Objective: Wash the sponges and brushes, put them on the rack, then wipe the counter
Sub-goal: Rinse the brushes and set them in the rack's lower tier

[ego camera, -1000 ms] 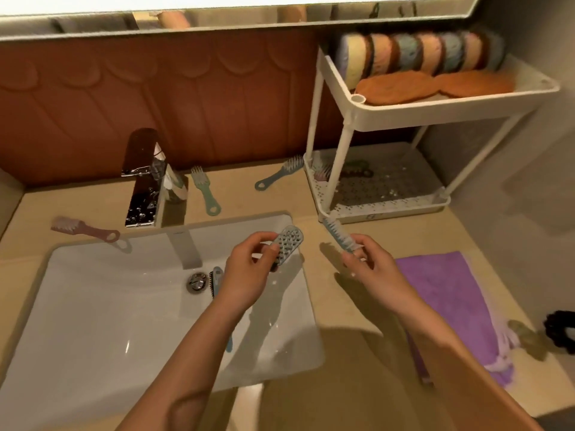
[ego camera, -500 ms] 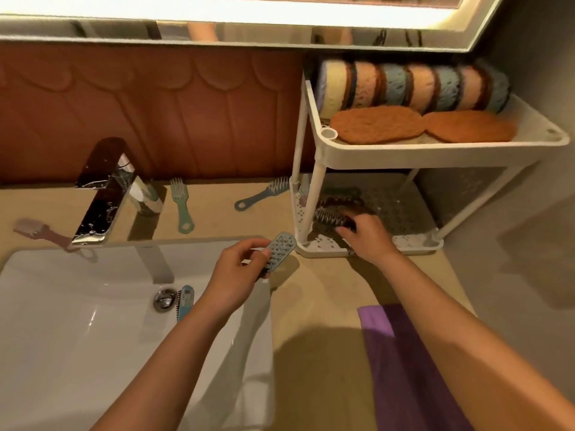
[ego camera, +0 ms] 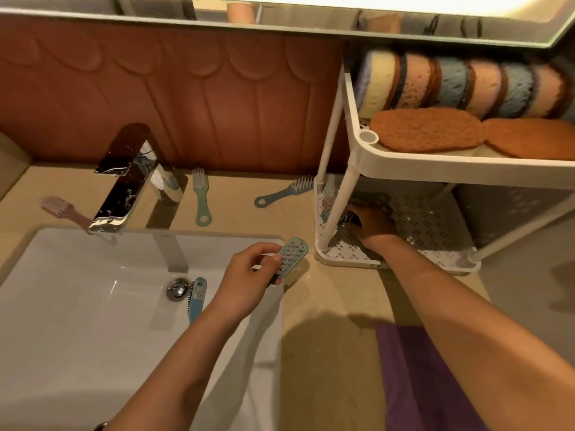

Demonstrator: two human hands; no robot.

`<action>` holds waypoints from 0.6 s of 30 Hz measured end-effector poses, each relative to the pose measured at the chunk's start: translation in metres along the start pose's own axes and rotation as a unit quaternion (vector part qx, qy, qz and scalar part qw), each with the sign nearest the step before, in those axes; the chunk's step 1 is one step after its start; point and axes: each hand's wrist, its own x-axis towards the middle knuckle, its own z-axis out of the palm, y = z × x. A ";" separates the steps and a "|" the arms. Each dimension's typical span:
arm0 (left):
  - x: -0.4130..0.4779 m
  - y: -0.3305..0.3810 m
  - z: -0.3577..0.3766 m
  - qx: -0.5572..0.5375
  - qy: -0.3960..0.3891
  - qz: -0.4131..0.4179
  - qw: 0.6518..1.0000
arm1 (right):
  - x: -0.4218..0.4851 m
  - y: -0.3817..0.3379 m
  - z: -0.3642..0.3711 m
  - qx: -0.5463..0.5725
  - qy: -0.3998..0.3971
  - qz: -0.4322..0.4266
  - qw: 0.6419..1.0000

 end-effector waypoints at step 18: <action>-0.015 0.007 0.012 -0.147 -0.043 -0.089 0.984 | -0.138 -0.078 -0.024 0.513 0.088 0.053 0.852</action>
